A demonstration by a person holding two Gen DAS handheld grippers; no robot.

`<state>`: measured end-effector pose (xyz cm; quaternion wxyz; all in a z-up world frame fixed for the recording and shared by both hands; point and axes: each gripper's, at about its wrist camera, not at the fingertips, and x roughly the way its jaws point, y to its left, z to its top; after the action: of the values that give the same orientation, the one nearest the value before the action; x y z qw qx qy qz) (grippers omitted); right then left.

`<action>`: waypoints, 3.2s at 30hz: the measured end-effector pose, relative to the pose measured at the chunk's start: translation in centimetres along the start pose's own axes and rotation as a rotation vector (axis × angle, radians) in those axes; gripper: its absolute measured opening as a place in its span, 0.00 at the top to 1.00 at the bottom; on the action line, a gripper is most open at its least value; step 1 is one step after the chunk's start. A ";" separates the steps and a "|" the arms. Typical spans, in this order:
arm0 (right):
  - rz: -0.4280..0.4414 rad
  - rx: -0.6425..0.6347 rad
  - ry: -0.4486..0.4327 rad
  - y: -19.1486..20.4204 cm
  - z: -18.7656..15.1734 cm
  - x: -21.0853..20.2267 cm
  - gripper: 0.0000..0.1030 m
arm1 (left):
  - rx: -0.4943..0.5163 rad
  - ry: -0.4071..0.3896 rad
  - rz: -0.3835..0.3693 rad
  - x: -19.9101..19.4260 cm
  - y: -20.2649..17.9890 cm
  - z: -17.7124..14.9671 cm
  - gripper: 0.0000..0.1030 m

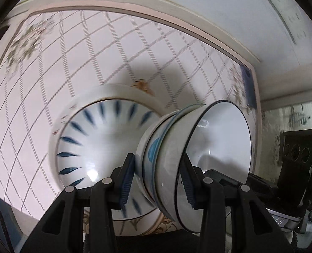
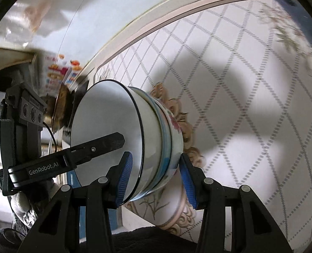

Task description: Organize plates and bowls

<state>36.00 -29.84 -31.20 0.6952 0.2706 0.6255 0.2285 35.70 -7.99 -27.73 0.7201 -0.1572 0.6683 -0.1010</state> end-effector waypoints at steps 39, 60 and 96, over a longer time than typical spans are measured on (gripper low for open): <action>-0.164 -0.156 0.029 8.6 2.2 4.2 0.44 | -0.001 -0.072 0.216 -3.6 5.6 -0.6 0.60; -0.475 -0.147 -0.381 20.8 -12.9 -10.4 0.05 | 0.246 -0.467 0.236 -21.6 3.8 -12.0 0.04; -0.551 -0.377 -0.681 30.8 -33.2 -24.2 0.01 | 0.198 -0.779 0.308 -32.9 1.3 -30.6 0.00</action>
<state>0.92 -19.61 4.91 0.9324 0.0232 0.3582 0.0433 2.31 2.16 0.65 0.9369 -0.0121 0.3491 0.0107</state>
